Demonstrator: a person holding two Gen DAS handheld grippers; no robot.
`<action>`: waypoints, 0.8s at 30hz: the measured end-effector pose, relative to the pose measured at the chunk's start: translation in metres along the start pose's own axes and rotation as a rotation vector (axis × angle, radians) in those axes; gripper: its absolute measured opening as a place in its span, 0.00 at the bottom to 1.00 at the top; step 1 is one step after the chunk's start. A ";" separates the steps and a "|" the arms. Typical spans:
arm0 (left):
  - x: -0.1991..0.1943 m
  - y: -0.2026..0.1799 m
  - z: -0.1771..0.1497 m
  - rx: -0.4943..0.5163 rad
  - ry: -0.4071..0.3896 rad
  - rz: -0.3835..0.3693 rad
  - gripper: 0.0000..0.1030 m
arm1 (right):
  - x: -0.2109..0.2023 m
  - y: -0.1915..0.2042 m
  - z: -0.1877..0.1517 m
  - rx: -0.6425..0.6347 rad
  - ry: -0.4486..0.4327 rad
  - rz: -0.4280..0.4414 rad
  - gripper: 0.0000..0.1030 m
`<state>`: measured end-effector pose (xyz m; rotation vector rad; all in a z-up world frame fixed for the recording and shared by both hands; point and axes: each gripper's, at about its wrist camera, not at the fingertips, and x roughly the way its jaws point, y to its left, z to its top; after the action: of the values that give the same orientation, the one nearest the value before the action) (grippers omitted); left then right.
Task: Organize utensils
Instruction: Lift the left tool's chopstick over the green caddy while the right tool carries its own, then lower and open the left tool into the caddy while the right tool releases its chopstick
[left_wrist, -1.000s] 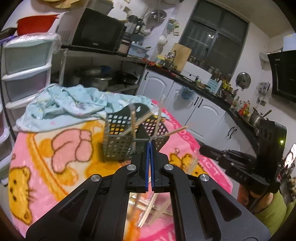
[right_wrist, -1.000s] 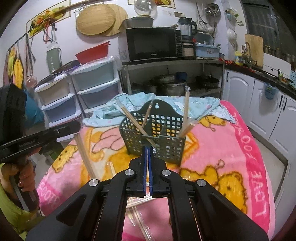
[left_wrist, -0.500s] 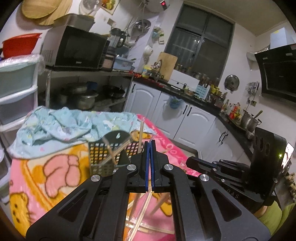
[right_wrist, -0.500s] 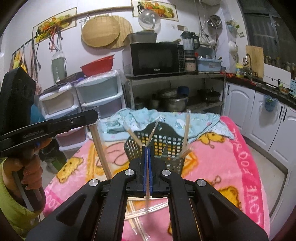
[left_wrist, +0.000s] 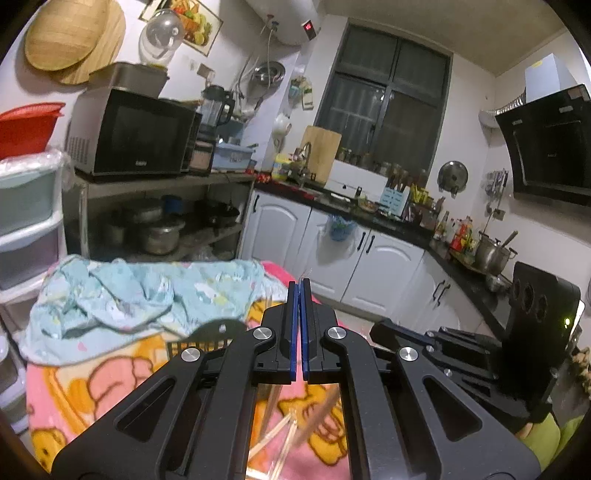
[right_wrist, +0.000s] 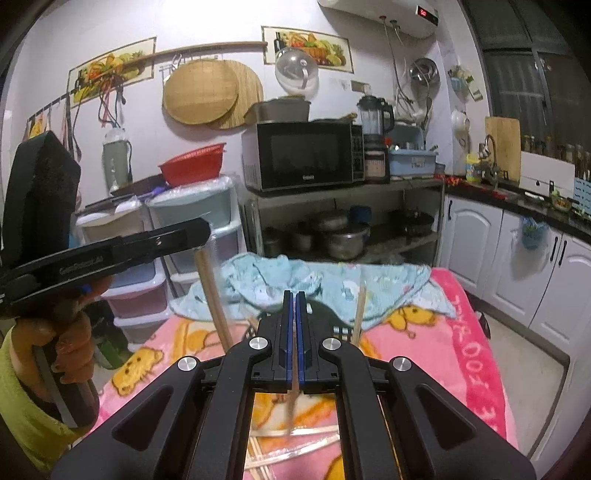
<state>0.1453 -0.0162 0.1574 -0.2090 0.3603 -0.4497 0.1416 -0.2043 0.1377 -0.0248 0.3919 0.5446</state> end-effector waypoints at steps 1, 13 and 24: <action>-0.001 -0.001 0.005 0.003 -0.009 -0.001 0.00 | 0.000 0.001 0.004 -0.004 -0.008 0.003 0.02; -0.003 0.002 0.052 0.026 -0.095 0.038 0.00 | 0.002 -0.001 0.050 -0.027 -0.094 -0.017 0.02; 0.008 0.016 0.073 0.031 -0.125 0.099 0.00 | 0.004 -0.011 0.088 -0.046 -0.179 -0.063 0.02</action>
<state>0.1862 0.0029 0.2177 -0.1871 0.2398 -0.3430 0.1819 -0.2004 0.2171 -0.0323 0.2031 0.4892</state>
